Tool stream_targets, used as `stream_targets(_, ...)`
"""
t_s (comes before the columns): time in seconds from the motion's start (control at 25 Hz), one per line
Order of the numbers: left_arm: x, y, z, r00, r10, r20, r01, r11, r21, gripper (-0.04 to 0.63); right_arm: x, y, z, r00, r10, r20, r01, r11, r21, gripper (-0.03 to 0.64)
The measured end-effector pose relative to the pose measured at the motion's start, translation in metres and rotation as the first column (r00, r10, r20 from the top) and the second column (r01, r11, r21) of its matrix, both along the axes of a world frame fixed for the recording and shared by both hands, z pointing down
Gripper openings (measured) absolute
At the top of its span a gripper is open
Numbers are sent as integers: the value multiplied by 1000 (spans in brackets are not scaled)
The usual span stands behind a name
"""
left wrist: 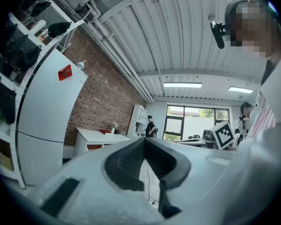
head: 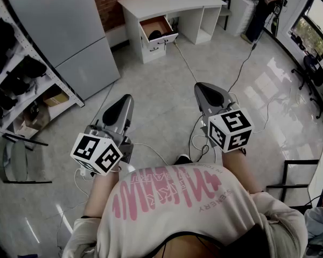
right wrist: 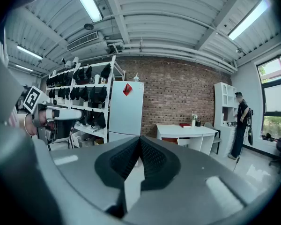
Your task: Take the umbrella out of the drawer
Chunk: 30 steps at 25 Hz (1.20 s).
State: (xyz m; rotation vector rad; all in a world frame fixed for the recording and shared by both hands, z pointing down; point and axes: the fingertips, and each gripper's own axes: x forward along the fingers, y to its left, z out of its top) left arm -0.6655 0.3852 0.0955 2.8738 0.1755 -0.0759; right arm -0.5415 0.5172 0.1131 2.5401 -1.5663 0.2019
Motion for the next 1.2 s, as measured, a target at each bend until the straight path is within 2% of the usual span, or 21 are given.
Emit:
stream_targets(0.68, -9, -13, 0, 1000, 13, -11, -13, 1000, 24, 2, -5, -9, 4, 1000, 23, 16, -23, 1000, 11, 6)
stream_targets(0.76, -10, -15, 5, 1000, 14, -1, -14, 1000, 20, 1, -4, -12, 9, 999, 26, 45, -27, 999, 27, 7)
stream_targets(1.0, -3, -29, 19, 999, 11, 33, -11, 1000, -11, 2, 6, -26, 19, 977, -9, 214, -15, 994, 109, 8)
stream_targets(1.2, 14, -38, 30, 998, -5, 55, 7, 999, -36, 2, 29, -35, 31, 973, -31, 227, 16, 998, 68, 8)
